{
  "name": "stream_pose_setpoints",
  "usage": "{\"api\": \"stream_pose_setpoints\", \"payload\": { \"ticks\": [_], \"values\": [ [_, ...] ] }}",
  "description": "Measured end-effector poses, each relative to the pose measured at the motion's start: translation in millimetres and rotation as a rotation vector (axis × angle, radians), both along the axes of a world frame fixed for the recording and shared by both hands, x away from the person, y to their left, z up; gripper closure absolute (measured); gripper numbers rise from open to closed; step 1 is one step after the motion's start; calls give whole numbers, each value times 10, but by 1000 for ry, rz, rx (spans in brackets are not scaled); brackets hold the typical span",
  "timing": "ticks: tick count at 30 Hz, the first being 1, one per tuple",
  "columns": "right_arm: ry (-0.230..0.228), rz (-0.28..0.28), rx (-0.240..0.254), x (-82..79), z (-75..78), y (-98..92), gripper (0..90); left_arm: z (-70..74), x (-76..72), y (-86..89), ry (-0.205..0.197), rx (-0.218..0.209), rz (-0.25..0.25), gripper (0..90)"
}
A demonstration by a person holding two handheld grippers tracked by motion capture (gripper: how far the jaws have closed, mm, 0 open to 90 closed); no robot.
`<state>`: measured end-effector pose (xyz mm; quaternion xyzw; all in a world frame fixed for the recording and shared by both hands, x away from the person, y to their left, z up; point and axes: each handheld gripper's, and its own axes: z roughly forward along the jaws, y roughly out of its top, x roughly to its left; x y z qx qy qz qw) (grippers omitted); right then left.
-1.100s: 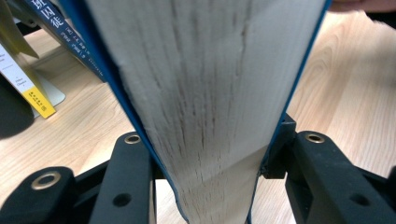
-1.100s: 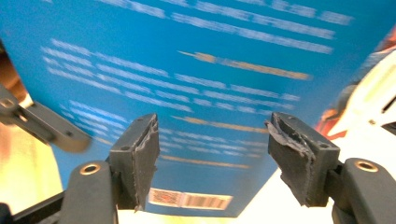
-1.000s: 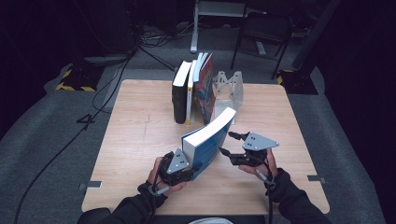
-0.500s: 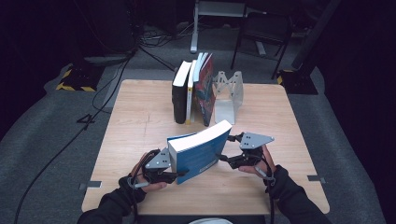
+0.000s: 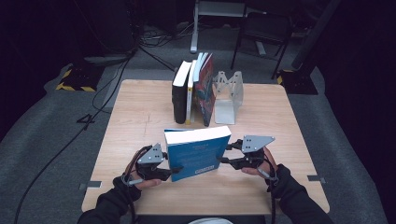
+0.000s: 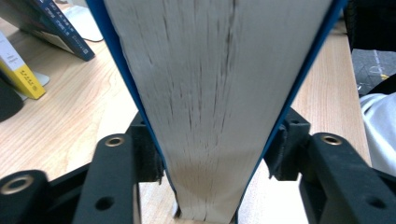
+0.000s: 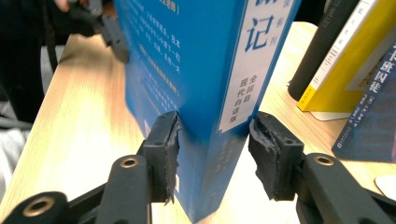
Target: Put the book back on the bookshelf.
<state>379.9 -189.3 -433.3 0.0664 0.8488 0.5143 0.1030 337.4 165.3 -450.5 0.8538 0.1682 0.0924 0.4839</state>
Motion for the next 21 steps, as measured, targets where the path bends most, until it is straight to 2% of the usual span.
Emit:
{"api": "stream_pose_setpoints", "payload": {
  "ticks": [2, 4, 8, 10, 14, 16, 19, 21],
  "values": [
    [-1, 27, -16, -34, 30, -4, 541, 7, -8, 2, -7, 6, -4, 481],
    [-20, 46, -22, -54, 78, 15, 514, 24, -28, -2, -9, 20, -17, 506],
    [-59, 61, 32, -72, 264, 166, 440, 25, -15, -3, 2, 13, -25, 533],
    [-62, 61, 39, -64, 323, 220, 437, 16, 0, 2, 7, -1, -24, 529],
    [-46, 74, 55, -89, 342, 174, 504, -1, 77, -18, 11, -30, -9, 481],
    [-65, 74, 37, -150, 365, 147, 546, -9, 143, -58, 3, -29, 0, 422],
    [-65, 68, 34, -222, 374, 108, 589, -9, 228, -119, 0, -27, -4, 351],
    [-76, 60, 26, -265, 380, 89, 594, -16, 259, -149, 2, -37, -15, 336]
  ]
}}
